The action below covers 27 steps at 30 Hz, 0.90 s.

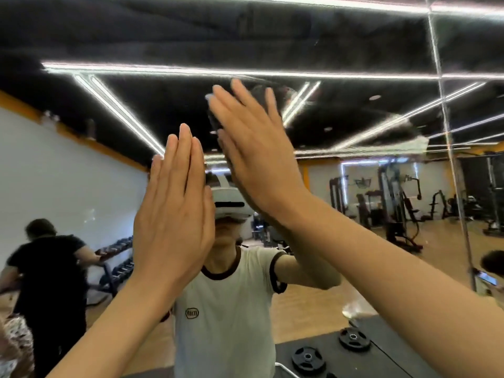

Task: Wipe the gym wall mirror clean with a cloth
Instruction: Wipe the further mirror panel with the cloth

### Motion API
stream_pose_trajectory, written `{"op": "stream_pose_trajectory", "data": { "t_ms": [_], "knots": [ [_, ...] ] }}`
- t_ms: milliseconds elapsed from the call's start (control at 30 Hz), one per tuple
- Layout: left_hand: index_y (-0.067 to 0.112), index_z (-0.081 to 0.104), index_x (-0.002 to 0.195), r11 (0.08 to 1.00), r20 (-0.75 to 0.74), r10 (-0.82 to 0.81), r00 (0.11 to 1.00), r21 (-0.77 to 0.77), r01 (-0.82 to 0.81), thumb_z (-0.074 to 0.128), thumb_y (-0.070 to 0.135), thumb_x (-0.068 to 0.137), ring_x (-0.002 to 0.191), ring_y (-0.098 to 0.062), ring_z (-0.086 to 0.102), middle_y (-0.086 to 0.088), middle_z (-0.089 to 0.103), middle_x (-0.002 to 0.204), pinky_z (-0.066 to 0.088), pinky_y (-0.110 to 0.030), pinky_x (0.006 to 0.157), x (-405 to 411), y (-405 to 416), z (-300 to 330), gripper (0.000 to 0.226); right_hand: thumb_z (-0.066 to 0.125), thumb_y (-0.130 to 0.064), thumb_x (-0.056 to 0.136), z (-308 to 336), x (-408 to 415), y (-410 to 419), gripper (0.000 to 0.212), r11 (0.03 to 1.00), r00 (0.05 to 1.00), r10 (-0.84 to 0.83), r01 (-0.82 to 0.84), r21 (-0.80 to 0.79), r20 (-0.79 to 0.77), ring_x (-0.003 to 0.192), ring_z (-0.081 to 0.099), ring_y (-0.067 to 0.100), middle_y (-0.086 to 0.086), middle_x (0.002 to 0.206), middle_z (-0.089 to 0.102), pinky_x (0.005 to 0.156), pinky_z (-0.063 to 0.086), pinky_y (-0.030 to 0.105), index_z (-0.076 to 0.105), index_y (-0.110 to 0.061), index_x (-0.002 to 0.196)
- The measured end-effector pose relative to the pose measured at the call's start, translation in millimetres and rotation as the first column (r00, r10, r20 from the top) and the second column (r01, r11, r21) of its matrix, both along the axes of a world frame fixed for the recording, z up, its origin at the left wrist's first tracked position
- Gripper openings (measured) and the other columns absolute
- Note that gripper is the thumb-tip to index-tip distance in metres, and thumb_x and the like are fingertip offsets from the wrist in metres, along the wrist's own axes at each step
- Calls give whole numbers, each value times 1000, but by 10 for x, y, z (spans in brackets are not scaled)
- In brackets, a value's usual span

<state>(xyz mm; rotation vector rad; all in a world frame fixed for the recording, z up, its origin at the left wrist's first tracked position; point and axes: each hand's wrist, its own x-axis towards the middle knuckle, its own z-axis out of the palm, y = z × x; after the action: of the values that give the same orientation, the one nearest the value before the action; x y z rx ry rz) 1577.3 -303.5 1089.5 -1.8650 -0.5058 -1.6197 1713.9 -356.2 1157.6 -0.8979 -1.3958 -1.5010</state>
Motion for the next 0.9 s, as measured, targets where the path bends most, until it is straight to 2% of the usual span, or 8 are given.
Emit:
{"op": "stream_pose_trajectory", "data": {
  "t_ms": [100, 233, 400, 500, 633, 700, 800, 900],
  "knots": [
    [2, 11, 160, 1000, 8, 19, 1000, 9, -19, 28, 19, 105, 157, -22, 1, -12, 5, 169, -5, -30, 126, 5, 13, 5, 60, 50, -6, 99, 148, 245, -168, 40, 997, 995, -66, 69, -39, 71, 142, 42, 33, 16, 146, 54, 122, 14, 49, 55, -1, 139],
    [3, 9, 161, 1000, 8, 23, 1000, 17, -23, 26, 20, 105, 157, -22, 0, -12, 4, 170, -5, -31, 126, 10, 19, -4, 61, 40, -4, 101, 210, 1076, -692, 37, 996, 957, -76, 84, 17, -282, 138, 40, 30, 19, 140, 55, 121, 9, 24, 54, 1, 135],
    [0, 11, 160, 1000, 18, 7, 1000, 26, -8, 26, 19, 106, 157, -23, -1, -13, 4, 169, -4, -33, 127, 25, 26, -7, 60, 37, -11, 102, 221, 1239, -784, 35, 984, 764, 43, 79, 160, -644, 142, 39, 25, 12, 141, 55, 125, 8, 51, 56, -5, 131],
    [0, 11, 160, 999, 25, 18, 1000, 30, -19, 29, 18, 105, 157, -25, 0, -15, 5, 169, -4, -33, 127, 21, 37, -9, 60, 39, -12, 102, 192, 412, -317, 40, 993, 893, 55, -3, 117, -447, 148, 31, 28, 11, 150, 50, 123, 1, 42, 54, -5, 138],
    [-2, 15, 159, 999, 36, -20, 999, 36, 18, 34, 14, 106, 156, -27, 6, -17, 9, 168, -1, -35, 127, 24, 33, -8, 59, 43, -13, 99, 117, -250, 71, 41, 999, 998, -36, 37, -26, 45, 139, 46, 35, 17, 142, 57, 120, 17, 49, 59, 0, 135],
    [-2, 14, 159, 999, 37, -29, 999, 37, 28, 35, 14, 106, 156, -27, 5, -17, 8, 168, 0, -35, 127, 19, 39, -12, 59, 43, -12, 100, 179, -69, -96, 40, 996, 998, -51, 54, -64, 44, 138, 46, 34, 18, 141, 58, 121, 18, 44, 58, 0, 135],
    [-3, 13, 159, 998, 30, -25, 999, 50, 23, 38, 10, 105, 157, -28, 4, -18, 7, 168, 0, -37, 128, 18, 58, -19, 61, 42, -4, 100, 128, 545, -529, 34, 997, 973, -45, 31, -65, -227, 130, 44, 25, 20, 132, 60, 115, 9, 11, 59, 2, 128],
    [-2, 13, 159, 997, 34, -48, 998, 59, 45, 38, 9, 104, 156, -28, 3, -18, 8, 168, -2, -36, 127, 27, 63, -21, 62, 39, -10, 104, -123, 1166, -930, 36, 994, 789, 54, 13, 105, -612, 140, 38, 21, 17, 142, 54, 121, 15, 23, 54, -2, 135]
  ]
}}
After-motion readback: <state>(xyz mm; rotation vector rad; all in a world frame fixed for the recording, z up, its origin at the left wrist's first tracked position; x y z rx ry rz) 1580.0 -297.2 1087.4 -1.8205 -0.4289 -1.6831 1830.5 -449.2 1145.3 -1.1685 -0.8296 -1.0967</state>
